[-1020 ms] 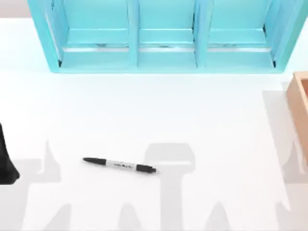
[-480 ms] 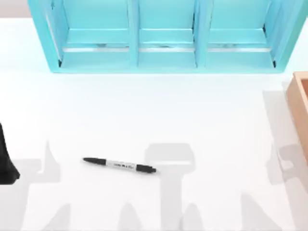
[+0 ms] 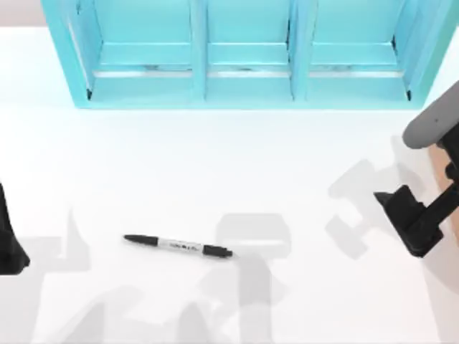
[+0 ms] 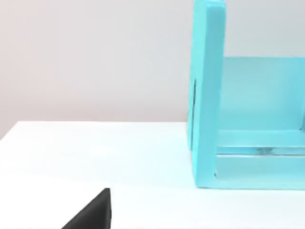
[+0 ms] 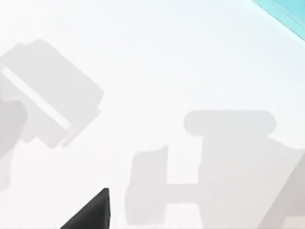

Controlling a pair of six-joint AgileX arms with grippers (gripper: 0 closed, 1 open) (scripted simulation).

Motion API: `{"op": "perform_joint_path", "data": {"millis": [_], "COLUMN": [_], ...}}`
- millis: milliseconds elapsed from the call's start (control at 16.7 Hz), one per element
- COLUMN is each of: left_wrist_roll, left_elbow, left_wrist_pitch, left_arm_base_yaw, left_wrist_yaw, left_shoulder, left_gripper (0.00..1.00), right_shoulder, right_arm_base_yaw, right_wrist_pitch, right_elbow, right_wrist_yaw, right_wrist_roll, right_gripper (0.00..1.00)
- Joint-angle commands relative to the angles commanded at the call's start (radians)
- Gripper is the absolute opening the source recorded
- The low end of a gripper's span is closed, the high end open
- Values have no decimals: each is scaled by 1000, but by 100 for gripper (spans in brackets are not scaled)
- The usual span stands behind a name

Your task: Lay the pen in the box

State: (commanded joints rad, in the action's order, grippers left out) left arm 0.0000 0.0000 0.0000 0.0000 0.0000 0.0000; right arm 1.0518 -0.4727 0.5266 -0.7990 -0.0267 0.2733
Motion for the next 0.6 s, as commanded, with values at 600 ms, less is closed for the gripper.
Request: {"op": "perform_joint_path", "data": {"millis": [600], "left_wrist_roll": [0], "left_elbow": [0], "left_wrist_pitch": [0], "left_arm_base_yaw": [0], "left_wrist_yaw": [0], "left_shoulder": [0], "left_gripper": [100], "right_shoulder": [864], "right_arm_base_yaw": [-356], "right_wrist_pitch": [466], "right_elbow": [-777], "right_wrist_yaw": [65], "right_wrist_roll": [137], "right_gripper": [100]}}
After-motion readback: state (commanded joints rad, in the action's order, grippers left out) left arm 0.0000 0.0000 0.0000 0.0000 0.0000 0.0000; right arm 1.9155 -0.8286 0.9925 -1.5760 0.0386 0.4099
